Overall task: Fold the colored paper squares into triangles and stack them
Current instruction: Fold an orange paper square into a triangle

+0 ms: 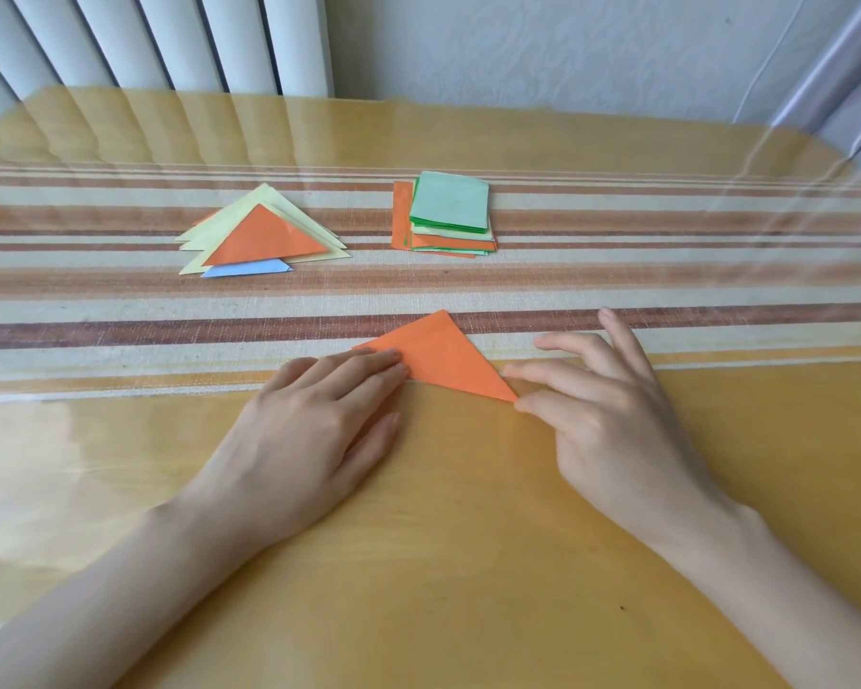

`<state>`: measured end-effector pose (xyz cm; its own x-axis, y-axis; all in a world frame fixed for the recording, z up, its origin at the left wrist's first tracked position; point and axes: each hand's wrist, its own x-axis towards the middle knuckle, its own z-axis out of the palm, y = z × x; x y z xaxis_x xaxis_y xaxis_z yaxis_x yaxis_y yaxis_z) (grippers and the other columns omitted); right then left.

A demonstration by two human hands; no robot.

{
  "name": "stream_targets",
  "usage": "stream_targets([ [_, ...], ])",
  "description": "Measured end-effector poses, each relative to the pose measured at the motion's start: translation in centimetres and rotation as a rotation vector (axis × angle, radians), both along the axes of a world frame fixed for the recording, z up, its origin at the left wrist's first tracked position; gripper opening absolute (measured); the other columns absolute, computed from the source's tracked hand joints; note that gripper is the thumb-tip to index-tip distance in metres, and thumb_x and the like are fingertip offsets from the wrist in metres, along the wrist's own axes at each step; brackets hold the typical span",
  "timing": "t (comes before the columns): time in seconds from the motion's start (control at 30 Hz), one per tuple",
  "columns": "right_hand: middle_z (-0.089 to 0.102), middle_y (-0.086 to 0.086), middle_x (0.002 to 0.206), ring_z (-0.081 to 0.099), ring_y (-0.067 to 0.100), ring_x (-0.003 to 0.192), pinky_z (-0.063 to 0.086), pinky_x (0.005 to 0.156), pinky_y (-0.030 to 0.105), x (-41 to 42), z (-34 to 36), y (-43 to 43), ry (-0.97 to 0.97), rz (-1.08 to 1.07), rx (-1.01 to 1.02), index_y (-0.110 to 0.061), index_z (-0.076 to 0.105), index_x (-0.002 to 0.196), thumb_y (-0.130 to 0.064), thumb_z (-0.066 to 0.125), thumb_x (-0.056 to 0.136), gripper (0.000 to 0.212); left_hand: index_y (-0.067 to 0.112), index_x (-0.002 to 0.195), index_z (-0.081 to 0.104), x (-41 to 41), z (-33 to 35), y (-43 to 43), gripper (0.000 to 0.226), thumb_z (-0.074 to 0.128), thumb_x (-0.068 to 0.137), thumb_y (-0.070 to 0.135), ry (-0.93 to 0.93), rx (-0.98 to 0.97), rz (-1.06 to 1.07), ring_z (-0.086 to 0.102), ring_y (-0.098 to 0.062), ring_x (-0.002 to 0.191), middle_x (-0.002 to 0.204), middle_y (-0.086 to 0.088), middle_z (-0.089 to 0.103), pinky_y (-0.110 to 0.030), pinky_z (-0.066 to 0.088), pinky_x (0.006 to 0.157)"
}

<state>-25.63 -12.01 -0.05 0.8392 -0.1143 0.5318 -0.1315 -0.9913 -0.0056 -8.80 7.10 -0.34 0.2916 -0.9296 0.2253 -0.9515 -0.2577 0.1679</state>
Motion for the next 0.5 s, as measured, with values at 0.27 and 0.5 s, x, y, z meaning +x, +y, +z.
stream_targets([
  [0.27,0.066,0.005,0.121,0.063,0.025,0.113,0.030,0.103,0.036,2.0,-1.6,0.5,0.099,0.050,0.131,-0.008,0.070,0.114,0.001,0.024,0.071,0.064,0.020,0.138,0.051,-0.1,0.2,-0.2,0.057,0.023,0.101,0.052,-0.016,0.050,-0.070,0.041,-0.018,0.136,0.143,0.005,0.049,-0.041,0.032,0.108],
  [0.5,0.067,0.003,0.120,0.063,0.022,0.112,0.049,0.092,0.038,1.9,-1.1,0.9,0.082,0.065,0.130,-0.009,0.071,0.113,0.001,0.026,0.073,0.060,0.023,0.140,0.050,-0.6,0.4,-0.2,0.064,0.016,0.100,0.060,-0.040,0.098,-0.111,0.044,-0.012,0.134,0.144,0.011,0.047,-0.041,0.016,0.110],
])
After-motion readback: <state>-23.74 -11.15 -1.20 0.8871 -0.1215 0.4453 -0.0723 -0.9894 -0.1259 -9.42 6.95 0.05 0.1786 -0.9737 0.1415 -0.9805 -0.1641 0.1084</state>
